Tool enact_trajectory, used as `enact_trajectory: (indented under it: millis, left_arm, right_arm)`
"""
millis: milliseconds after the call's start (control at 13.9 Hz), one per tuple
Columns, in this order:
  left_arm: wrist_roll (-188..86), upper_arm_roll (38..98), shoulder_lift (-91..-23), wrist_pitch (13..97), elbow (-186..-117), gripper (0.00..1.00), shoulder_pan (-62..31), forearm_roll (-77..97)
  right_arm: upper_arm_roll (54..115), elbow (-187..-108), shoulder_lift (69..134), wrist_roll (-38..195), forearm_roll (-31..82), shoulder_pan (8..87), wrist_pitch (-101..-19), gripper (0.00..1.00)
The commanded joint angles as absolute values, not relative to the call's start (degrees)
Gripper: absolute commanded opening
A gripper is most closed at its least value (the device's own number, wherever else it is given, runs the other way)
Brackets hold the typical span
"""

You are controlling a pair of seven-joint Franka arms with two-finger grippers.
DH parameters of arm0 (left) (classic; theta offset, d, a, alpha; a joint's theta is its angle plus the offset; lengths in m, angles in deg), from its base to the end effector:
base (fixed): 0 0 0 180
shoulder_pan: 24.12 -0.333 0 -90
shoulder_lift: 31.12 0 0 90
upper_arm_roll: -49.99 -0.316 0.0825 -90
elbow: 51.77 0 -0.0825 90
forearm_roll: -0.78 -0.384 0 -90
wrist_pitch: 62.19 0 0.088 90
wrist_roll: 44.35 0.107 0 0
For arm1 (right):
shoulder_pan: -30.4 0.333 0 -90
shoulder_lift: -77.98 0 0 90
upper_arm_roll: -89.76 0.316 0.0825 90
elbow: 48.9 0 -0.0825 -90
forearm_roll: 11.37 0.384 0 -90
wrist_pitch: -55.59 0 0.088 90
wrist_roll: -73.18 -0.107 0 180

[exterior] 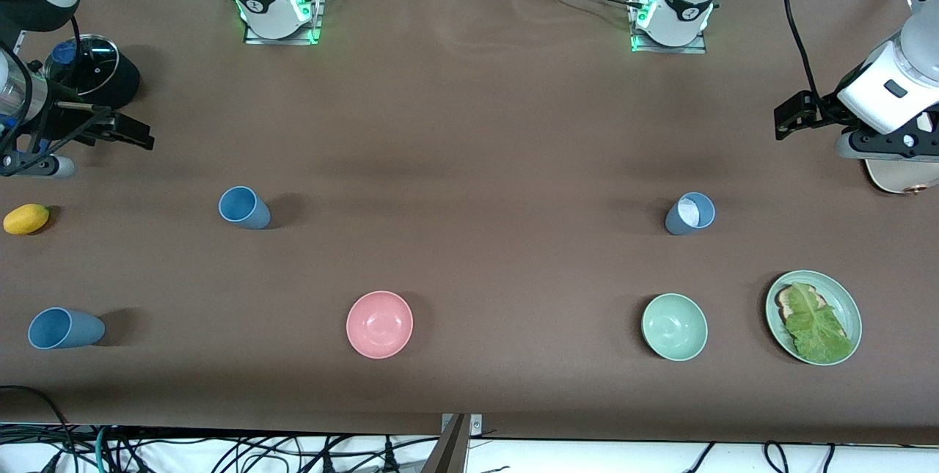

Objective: Stack blue cups with both arms
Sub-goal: 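Reach the right gripper to one cup while the left gripper reaches the tissue cup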

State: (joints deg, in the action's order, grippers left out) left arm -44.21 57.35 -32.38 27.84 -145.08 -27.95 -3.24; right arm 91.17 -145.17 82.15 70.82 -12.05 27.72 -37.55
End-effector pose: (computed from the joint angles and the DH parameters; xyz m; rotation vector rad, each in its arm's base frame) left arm 0.5575 -0.0261 0.5855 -3.0680 0.1027 0.1183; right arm 0.5714 -0.0143 0.5364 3.1226 -0.0967 -0.1991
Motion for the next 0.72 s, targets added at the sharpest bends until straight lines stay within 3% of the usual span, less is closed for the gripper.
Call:
enact_trajectory:
  millis: [0, 360, 505, 649]
  left_arm:
    - [-43.2, 56.9, -32.7, 27.9, -145.3, 1.0, -28.3, -1.8]
    - [-42.0, 57.0, -35.0, 30.1, -148.0, 1.0, -29.9, -1.9]
    - [-39.2, 57.0, -37.9, 37.2, -150.6, 1.0, -32.7, -1.8]
    - [-38.9, 57.1, -41.0, 43.1, -154.0, 1.0, -33.1, -1.6]
  right_arm:
    - [91.9, -145.2, 82.1, 71.1, -12.2, 26.9, -37.1, 1.0]
    - [91.7, -147.1, 88.4, 71.8, -12.3, 26.7, -37.9, 1.0]
    - [91.7, -150.6, 90.3, 71.8, -12.4, 26.8, -42.9, 1.0]
    - [91.7, -158.5, 90.7, 71.8, -13.0, 26.8, -53.5, 1.0]
